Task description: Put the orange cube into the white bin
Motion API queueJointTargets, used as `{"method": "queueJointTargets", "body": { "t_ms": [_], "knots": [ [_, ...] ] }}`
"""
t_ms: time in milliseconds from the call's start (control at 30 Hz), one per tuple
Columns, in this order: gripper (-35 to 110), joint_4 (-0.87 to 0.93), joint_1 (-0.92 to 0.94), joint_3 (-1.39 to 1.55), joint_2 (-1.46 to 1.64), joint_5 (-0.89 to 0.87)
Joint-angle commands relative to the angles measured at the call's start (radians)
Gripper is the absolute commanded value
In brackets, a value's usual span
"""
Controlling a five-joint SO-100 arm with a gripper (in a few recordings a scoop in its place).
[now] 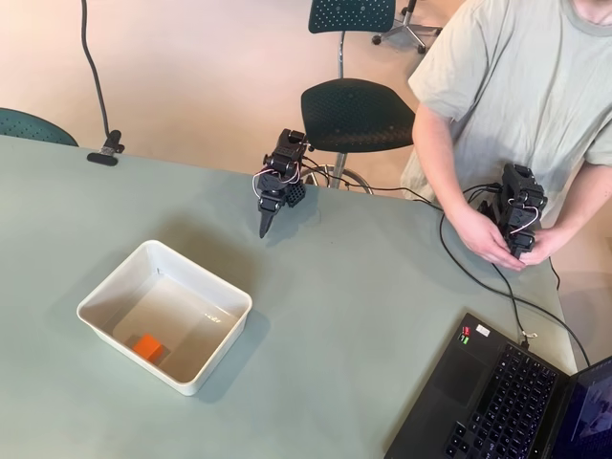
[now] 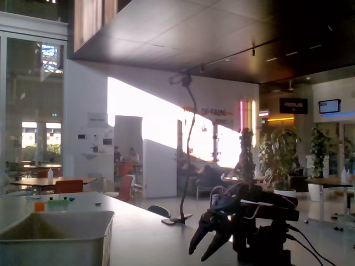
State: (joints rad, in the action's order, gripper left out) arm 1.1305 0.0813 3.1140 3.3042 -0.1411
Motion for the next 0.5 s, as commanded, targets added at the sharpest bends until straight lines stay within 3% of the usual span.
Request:
{"method": "queueJointTargets", "body": {
  "t_ms": [0,333,467],
  "knots": [
    [21,-0.002,0.002,-0.005,0.015,-0.003],
    [21,0.0,-0.002,-0.005,0.015,-0.003],
    [12,0.0,-0.006,-0.005,0.015,0.005]
  ]
}}
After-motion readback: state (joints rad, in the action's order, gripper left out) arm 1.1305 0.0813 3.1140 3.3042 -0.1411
